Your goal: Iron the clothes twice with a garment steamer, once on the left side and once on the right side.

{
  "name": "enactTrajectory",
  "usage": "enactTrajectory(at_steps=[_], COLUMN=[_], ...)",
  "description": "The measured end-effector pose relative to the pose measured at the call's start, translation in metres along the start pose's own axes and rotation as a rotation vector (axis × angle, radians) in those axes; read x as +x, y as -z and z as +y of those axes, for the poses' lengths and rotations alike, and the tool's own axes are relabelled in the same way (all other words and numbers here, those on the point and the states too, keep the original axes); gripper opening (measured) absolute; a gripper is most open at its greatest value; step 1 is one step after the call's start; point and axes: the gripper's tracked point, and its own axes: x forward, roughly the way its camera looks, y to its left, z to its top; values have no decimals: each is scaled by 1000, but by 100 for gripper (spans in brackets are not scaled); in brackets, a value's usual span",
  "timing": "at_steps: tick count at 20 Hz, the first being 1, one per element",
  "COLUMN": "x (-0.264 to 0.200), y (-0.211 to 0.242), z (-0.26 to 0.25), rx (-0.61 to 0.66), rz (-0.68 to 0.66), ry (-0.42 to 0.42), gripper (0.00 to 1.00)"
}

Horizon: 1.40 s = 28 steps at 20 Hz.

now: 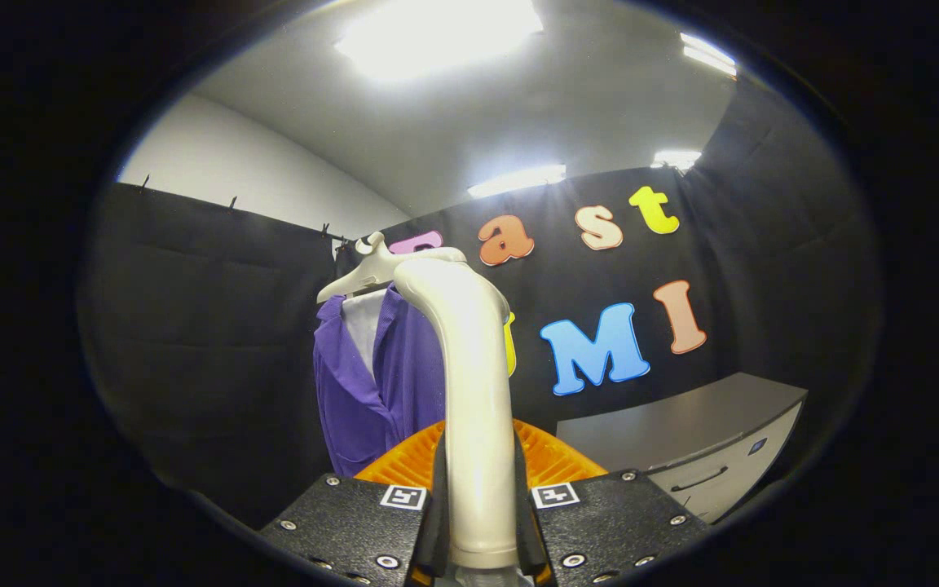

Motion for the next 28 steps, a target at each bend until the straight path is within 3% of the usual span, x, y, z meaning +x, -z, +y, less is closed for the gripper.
enactTrajectory(at_steps=[9,17,28], x=[78,145,150], y=[-18,14,81], z=[40,61,55], rx=[-135,-175,-194], rz=[-105,-41,80], ry=[14,9,34], gripper=[32,32,33])
